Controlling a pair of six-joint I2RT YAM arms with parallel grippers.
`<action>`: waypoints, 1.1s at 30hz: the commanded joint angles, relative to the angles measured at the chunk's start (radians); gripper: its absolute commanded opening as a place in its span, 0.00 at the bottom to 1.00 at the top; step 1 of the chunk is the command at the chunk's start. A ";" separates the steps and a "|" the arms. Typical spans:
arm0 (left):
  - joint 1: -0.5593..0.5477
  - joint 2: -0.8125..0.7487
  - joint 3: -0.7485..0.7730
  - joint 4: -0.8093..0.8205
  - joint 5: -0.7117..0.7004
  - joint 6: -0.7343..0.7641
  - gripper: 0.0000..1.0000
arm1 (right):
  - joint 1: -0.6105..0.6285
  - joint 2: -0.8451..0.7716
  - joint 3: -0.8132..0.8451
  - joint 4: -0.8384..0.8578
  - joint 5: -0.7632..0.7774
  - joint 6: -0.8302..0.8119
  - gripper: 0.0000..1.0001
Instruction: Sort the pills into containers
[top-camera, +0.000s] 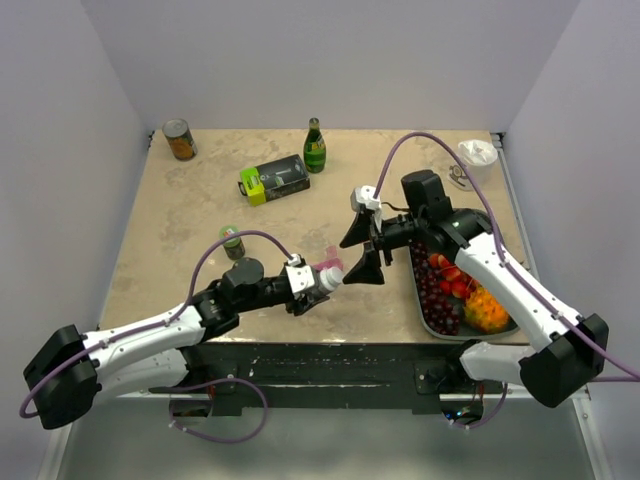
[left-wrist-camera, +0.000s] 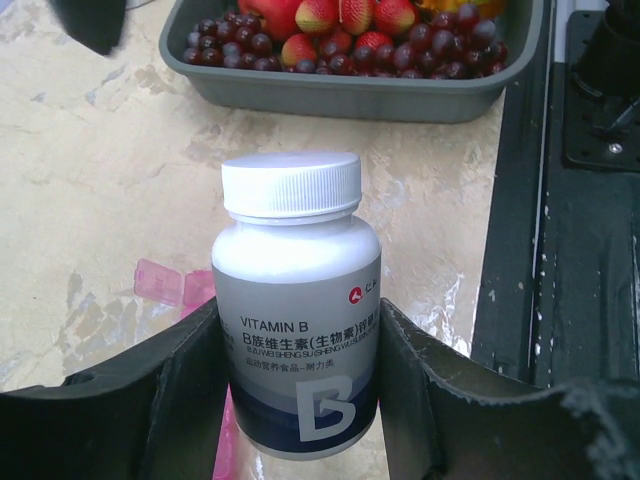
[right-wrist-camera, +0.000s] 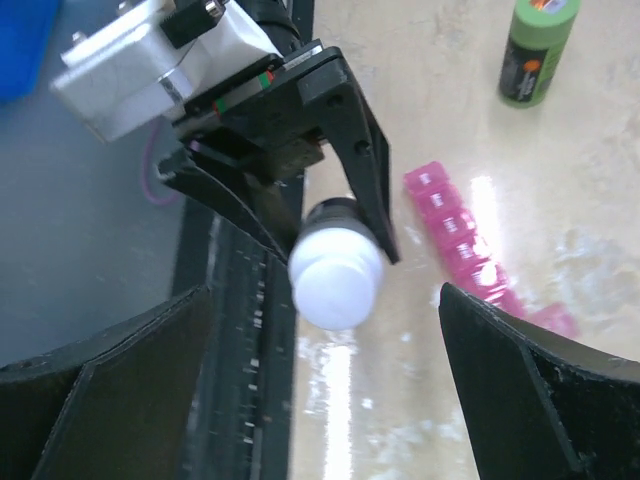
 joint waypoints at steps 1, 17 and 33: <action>-0.002 0.016 0.011 0.128 -0.045 -0.061 0.00 | 0.022 -0.031 -0.061 0.191 0.078 0.421 0.99; -0.002 0.033 0.031 0.136 -0.058 -0.090 0.00 | 0.117 0.004 -0.124 0.257 0.320 0.441 0.95; -0.002 -0.054 -0.018 0.140 -0.071 -0.075 0.00 | 0.094 0.019 -0.175 0.204 0.382 0.393 0.76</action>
